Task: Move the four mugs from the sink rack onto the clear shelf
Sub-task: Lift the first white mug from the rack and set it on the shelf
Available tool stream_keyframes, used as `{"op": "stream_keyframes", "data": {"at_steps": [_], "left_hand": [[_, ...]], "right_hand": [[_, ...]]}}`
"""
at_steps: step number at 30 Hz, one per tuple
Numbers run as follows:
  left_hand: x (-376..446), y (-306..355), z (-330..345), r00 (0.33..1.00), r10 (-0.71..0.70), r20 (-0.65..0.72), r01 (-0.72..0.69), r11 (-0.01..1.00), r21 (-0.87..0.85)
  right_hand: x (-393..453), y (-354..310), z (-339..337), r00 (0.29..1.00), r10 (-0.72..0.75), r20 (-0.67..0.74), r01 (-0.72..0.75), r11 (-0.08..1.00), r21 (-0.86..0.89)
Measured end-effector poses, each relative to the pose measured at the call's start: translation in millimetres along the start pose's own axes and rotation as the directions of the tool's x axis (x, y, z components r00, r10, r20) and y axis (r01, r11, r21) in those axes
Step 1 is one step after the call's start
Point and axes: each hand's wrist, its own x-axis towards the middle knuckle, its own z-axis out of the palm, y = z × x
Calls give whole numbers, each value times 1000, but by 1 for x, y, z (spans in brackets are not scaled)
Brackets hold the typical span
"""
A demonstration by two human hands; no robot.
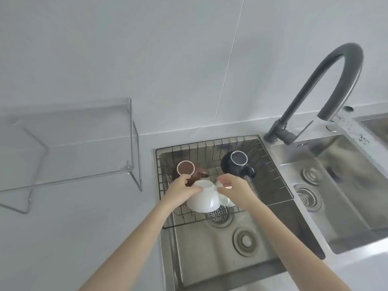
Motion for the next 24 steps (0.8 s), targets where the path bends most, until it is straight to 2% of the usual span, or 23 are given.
{"op": "stream_keyframes", "data": {"at_steps": [6, 16, 20, 24], "left_hand": [[9, -13, 10, 999, -49, 22, 49, 999, -4], [13, -20, 11, 1000, 9, 20, -8, 1000, -24], [5, 4, -6, 995, 94, -20, -94, 995, 20], [-21, 56, -48, 946, 253, -200, -248, 967, 52]], "right_hand": [[6, 14, 8, 996, 54, 67, -53, 998, -23], [8, 6, 4, 996, 78, 45, -77, 997, -27], [5, -19, -23, 999, -29, 16, 29, 999, 23], [6, -81, -60, 979, -195, -62, 199, 979, 52]]}}
